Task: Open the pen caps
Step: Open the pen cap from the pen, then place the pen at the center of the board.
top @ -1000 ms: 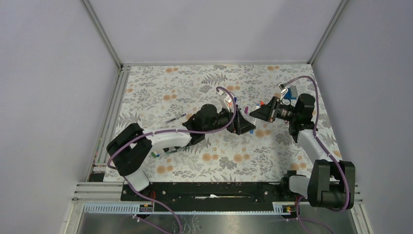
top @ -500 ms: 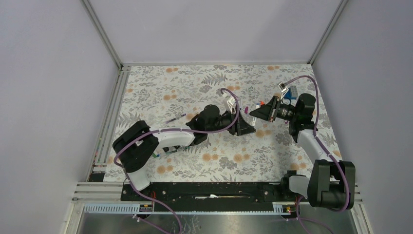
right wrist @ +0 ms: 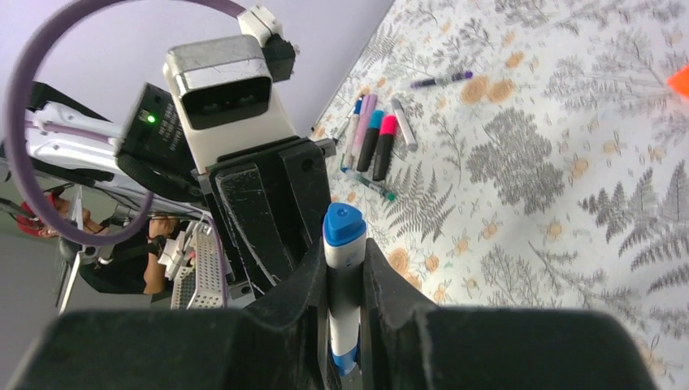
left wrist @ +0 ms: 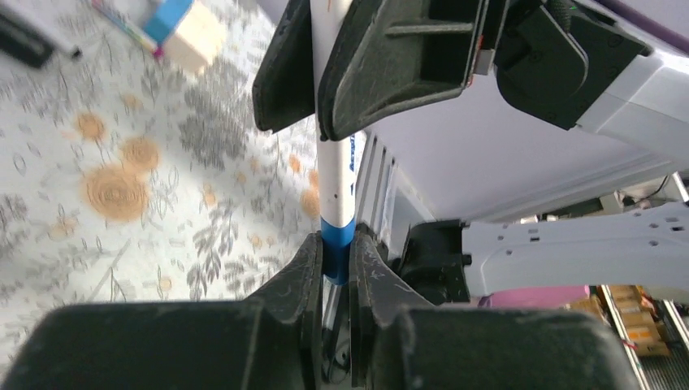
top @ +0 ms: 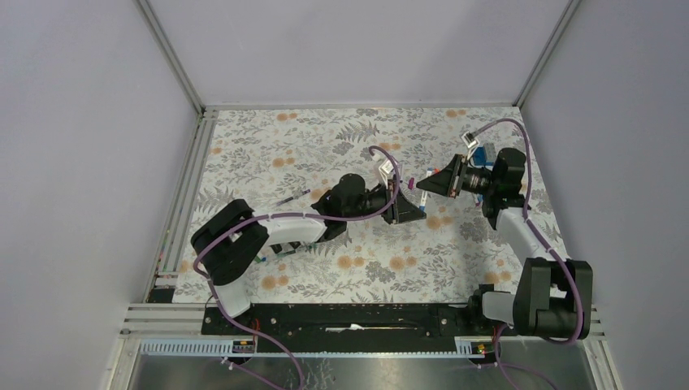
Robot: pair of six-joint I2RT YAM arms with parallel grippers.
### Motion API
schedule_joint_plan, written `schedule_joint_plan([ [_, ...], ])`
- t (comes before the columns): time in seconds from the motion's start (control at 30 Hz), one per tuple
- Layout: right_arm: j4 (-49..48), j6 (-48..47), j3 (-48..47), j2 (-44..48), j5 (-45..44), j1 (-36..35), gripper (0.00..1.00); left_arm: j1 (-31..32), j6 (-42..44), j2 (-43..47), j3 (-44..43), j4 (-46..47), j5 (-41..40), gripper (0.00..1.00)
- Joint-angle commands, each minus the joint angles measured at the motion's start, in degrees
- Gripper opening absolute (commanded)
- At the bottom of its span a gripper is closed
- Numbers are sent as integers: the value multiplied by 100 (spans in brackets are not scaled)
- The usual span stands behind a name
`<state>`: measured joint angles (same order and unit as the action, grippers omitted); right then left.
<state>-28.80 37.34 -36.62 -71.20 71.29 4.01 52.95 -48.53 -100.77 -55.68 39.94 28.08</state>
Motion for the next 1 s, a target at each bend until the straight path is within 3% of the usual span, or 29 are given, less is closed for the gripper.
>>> schedule_joint_plan([
  [0.0, 576, -728, -1431, -285, -157, 73, 0, 18, -139, 80, 410, 828, 331, 0],
  [0.17, 1028, -860, -2548, -880, -411, 74, 0, 24, -305, 200, 991, 1554, 419, 0],
  [0.4, 1713, -1446, -2924, -1123, -403, 89, 0, -57, 128, 548, 1497, 1452, 411, 0],
  [0.57, 2476, -2334, -2789, -1011, -422, 287, 0, -194, 570, 910, 1798, 903, 18, 0],
  [0.87, 3623, -3927, -1855, -569, -828, 390, 0, -319, 1564, 1993, 1991, -1008, -1678, 0],
  [0.97, 3647, -4043, -1487, -433, -869, 390, 0, -359, 1711, 2227, 1988, -1331, -1963, 0],
])
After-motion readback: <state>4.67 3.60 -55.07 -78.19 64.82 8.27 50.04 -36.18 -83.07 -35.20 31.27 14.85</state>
